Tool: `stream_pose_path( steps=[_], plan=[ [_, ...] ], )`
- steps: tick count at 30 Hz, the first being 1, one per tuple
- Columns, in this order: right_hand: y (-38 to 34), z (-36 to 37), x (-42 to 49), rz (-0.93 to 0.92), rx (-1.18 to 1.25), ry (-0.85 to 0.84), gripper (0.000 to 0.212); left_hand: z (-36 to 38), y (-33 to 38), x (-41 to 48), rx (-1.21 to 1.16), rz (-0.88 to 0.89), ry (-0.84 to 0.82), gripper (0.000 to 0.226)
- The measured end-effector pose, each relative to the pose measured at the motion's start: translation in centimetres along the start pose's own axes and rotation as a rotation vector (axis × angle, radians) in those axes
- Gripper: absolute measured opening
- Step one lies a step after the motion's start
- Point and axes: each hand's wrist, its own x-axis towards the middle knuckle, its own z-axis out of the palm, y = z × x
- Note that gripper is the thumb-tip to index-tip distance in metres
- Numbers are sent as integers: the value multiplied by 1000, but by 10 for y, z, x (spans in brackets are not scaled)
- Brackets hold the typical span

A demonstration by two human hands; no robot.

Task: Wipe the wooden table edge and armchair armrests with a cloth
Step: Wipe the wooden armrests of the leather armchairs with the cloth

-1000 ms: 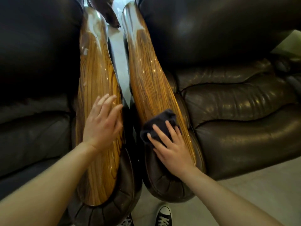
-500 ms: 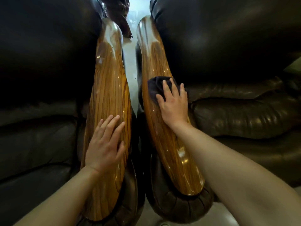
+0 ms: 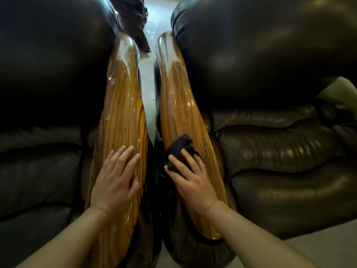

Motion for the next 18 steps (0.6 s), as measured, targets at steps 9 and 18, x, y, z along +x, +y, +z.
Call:
stream_pose_path(
  steps=[9, 18],
  plan=[
    [-16, -35, 50, 467, 538, 160, 44, -16, 3, -6, -35, -16, -71, 65],
    [-78, -30, 166, 472, 864, 130, 41, -15, -28, -49, -197, -546, 25, 72]
  ],
)
